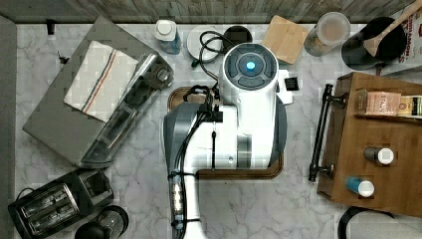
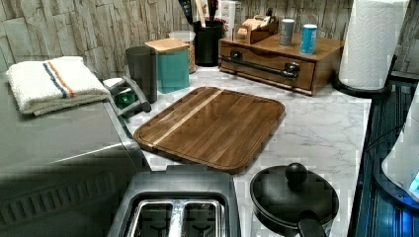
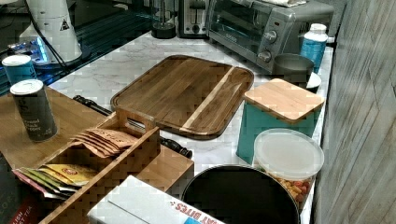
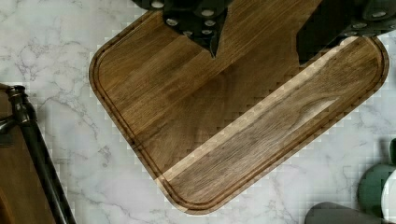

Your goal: Open the drawer.

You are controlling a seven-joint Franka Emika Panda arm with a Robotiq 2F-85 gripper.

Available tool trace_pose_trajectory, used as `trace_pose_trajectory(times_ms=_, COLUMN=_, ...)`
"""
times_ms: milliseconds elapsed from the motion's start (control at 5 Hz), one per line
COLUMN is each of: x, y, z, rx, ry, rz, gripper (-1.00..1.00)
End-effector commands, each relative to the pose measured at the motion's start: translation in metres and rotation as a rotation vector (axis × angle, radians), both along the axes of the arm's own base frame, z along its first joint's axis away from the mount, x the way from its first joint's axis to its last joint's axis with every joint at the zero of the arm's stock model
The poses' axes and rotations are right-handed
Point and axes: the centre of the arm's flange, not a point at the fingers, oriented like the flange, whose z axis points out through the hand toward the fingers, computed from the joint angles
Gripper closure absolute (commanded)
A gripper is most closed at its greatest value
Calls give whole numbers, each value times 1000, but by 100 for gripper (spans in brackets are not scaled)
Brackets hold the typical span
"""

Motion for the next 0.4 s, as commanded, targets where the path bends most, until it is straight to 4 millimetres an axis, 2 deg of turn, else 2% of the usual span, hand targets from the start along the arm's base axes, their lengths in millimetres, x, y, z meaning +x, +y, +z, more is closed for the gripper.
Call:
trace_pose_trajectory(times_ms=200, x=0, y=-1, z=0, rx=-11, ry=1, rz=5, gripper=-100)
trace_pose_trajectory(times_ms=400, x=-8, y=-9, z=-22, rx=-116, ry=-52, rz=73, gripper=-100)
